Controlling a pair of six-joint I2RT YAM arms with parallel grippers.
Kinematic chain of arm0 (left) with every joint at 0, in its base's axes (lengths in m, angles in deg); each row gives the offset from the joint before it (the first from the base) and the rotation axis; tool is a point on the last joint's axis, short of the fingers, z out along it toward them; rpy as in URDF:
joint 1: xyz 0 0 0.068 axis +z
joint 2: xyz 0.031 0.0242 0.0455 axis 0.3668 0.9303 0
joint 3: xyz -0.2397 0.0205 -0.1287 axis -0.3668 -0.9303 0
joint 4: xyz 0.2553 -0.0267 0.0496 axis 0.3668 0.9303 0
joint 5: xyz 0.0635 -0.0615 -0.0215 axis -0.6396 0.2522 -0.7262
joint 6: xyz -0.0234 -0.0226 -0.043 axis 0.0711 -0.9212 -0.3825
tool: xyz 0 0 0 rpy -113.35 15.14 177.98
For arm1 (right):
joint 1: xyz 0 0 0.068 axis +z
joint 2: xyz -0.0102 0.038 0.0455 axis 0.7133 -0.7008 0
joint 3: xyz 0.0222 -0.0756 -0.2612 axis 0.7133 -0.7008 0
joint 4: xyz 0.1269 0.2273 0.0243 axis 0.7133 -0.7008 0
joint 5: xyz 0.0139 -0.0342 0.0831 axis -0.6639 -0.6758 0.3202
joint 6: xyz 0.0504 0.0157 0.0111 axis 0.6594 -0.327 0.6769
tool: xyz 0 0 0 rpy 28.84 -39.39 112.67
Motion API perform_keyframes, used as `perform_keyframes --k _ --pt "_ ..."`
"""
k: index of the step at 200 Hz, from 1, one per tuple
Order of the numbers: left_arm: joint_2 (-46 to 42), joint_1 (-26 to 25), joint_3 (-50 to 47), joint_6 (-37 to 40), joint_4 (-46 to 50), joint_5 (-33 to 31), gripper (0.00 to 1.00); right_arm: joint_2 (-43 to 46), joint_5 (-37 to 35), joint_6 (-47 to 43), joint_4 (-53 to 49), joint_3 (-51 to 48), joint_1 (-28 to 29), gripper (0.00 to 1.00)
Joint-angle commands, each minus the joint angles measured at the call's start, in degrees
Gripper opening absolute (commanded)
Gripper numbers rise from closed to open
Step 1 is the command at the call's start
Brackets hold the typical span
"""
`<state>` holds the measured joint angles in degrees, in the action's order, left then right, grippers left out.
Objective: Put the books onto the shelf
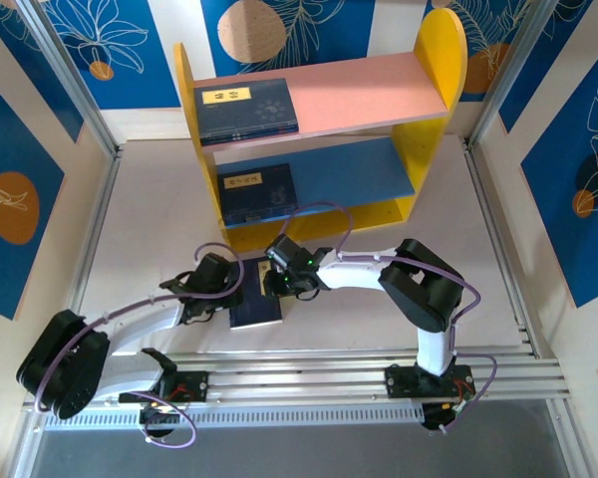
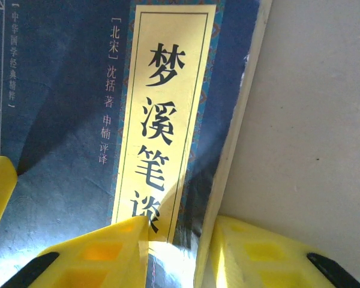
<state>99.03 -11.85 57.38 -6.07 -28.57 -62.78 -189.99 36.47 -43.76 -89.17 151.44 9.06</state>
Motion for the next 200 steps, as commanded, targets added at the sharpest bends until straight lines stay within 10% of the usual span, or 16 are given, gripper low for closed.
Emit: perform_keyframes --k 1,200 --pt "3.78 0.16 -0.55 0.85 -8.83 9.12 0.51 -8.98 13.31 0.5 -0.72 -2.87 4.56 0.31" --pt "-10.06 -3.34 2.1 -5.93 -14.97 18.37 0.49 -10.01 16.93 1.55 3.09 -0.75 5.13 0.3"
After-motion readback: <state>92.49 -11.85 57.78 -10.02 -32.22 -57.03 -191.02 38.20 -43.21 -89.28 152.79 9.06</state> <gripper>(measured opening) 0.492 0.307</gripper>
